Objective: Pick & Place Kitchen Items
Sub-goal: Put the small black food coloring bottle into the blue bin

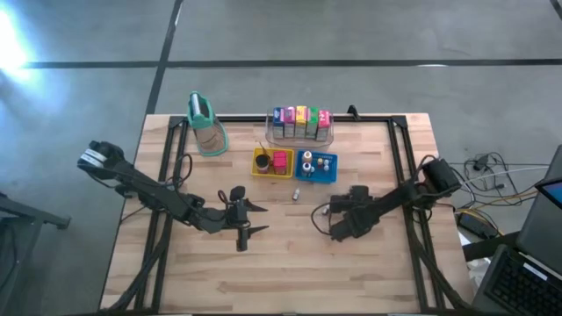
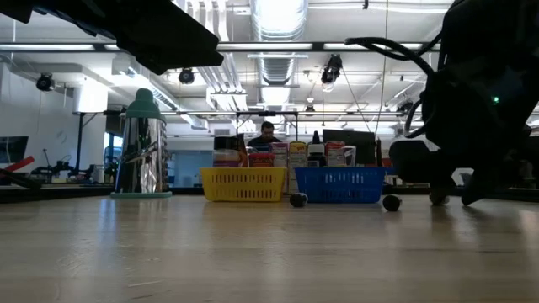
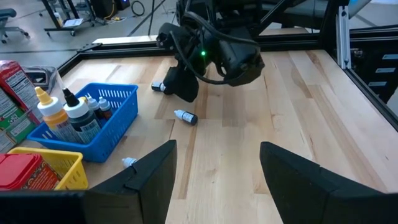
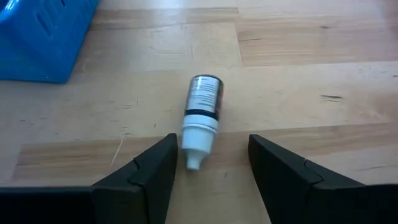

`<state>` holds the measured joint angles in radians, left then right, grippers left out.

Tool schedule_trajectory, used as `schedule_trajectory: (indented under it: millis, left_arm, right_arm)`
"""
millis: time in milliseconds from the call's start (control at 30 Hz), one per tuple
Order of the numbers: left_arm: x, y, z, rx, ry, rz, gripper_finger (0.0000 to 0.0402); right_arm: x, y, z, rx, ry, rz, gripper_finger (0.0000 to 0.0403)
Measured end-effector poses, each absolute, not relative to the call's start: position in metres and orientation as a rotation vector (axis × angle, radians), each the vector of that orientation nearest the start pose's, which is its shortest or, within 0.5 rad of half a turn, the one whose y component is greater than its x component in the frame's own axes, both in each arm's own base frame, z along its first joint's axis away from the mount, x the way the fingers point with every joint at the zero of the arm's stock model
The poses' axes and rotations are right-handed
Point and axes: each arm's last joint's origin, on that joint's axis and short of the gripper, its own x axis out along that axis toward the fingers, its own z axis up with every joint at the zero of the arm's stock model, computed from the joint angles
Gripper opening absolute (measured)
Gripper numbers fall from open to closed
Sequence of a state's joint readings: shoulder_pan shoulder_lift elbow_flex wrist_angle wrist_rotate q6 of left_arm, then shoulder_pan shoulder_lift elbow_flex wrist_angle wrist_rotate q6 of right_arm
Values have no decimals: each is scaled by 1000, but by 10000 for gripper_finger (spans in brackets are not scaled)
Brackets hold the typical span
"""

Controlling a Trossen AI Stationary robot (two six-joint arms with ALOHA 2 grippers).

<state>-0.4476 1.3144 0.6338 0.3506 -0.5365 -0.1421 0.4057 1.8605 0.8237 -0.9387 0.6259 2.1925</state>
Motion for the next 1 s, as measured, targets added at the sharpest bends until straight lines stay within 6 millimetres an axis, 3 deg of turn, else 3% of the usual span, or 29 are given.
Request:
schedule_trajectory:
  millis: [433, 1000]
  left_arm:
    - [249, -103, 221, 14, 283, 108, 236]
    - [249, -103, 221, 15, 283, 108, 236]
  right_arm:
    - [221, 66, 88, 654, 615, -1563, 170]
    - [217, 64, 86, 590, 648, -1549, 65]
